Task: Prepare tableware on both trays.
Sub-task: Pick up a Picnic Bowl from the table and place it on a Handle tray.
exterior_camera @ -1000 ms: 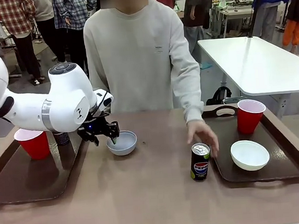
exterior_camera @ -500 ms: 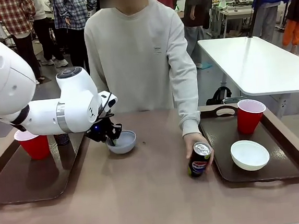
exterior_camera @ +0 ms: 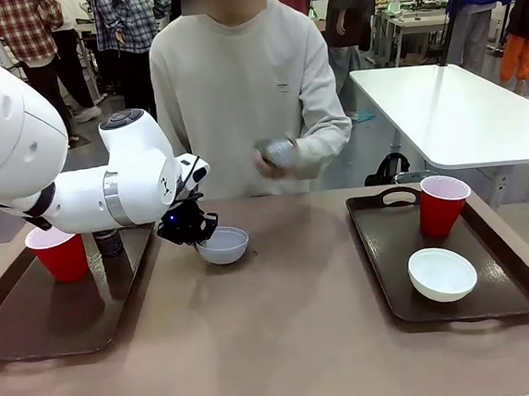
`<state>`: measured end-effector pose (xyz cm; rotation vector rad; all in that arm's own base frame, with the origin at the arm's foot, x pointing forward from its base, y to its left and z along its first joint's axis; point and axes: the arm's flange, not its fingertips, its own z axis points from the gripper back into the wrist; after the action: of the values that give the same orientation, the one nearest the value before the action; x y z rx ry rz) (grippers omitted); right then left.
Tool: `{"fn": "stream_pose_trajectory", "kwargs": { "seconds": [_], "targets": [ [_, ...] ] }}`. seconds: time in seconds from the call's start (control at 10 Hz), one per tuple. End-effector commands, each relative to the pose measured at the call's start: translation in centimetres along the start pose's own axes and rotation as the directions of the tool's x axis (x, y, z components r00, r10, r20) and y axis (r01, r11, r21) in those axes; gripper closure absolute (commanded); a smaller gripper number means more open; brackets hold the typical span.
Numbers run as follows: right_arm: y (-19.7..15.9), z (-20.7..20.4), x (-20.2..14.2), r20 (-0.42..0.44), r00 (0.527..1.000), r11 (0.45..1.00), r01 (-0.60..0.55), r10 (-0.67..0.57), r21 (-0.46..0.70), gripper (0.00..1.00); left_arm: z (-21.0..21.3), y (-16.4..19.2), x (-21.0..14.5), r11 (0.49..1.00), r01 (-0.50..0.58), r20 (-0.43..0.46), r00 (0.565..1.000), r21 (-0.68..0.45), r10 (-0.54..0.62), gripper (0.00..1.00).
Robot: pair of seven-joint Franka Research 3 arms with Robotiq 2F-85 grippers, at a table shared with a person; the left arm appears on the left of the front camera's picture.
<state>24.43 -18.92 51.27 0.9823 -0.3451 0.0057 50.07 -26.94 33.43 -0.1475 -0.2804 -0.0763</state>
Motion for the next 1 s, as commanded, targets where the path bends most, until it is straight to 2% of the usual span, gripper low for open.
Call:
{"fn": "stream_pose_trajectory", "kwargs": {
  "seconds": [0.0, 0.1, 0.4, 0.7, 0.9],
  "targets": [
    [0.0, 0.1, 0.1, 0.01, 1.0, 1.0, -0.019, 0.019, 0.024, 0.06, 4.5, 0.3, -3.1, 0.999, 0.042, 0.01, 0.999, 0.024, -0.042, 0.95],
    [0.0, 0.1, 0.1, 0.01, 1.0, 1.0, -0.019, 0.019, 0.024, 0.06, 7.5, 0.9, -4.6, 0.997, 0.06, 0.025, 0.998, 0.04, -0.061, 0.95],
    [0.0, 0.1, 0.1, 0.01, 1.0, 1.0, -0.019, 0.019, 0.024, 0.06, 14.7, 3.7, -9.8, 0.996, 0.09, 0.06, 0.994, -0.004, -0.089, 0.95],
    [0.0, 0.1, 0.1, 0.01, 1.0, 1.0, -0.019, 0.019, 0.024, 0.06, 17.5, 6.4, -13.9, 0.991, 0.132, 0.019, 0.991, -0.014, -0.131, 0.95],
    [0.0, 0.1, 0.1, 0.01, 1.0, 1.0, -0.019, 0.019, 0.024, 0.06, 19.6, 8.8, -16.0, 0.991, 0.131, 0.039, 0.991, -0.026, -0.129, 0.95]
  ]
}}
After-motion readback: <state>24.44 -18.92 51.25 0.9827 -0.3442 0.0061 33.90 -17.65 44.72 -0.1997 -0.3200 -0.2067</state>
